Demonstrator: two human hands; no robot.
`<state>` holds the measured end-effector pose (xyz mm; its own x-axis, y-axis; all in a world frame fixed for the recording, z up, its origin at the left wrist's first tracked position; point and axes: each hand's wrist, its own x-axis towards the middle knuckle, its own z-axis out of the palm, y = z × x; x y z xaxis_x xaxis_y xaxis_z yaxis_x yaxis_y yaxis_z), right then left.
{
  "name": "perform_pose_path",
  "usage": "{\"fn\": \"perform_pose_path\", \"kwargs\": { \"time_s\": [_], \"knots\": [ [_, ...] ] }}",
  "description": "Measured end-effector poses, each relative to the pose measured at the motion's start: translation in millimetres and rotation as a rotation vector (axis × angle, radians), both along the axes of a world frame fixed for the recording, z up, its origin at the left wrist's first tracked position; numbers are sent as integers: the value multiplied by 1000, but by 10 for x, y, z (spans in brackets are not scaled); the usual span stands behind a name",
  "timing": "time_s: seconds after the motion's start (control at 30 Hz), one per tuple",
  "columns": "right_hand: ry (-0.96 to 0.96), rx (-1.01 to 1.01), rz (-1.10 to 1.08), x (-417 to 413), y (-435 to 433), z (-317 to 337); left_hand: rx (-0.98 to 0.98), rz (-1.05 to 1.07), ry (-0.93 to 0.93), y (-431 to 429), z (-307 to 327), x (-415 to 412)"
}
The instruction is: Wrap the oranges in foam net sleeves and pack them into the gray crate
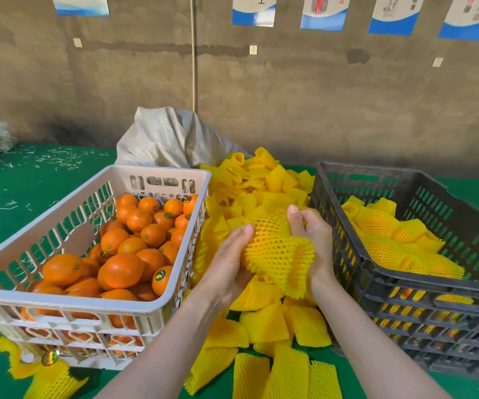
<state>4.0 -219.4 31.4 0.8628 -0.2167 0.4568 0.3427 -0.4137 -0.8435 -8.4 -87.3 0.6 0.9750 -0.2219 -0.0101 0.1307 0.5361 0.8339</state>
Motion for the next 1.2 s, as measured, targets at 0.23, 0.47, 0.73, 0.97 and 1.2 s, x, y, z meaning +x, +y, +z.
{"fn": "perform_pose_path", "kwargs": {
  "time_s": [0.23,0.47,0.73,0.97,1.2],
  "knots": [
    [-113,-58,-20,-123,192,-151,-195,18,201,-138,0,22],
    [13,95,59,16,110,-63,-321,-3,184,-98,8,-19],
    [231,397,174,6,144,-158,-239,66,265,-76,75,-26],
    [639,476,393,-102,156,-182,68,232,401,-56,44,66],
    [623,925,271,-64,179,-217,430,140,208,-50,54,136]
  ]
}}
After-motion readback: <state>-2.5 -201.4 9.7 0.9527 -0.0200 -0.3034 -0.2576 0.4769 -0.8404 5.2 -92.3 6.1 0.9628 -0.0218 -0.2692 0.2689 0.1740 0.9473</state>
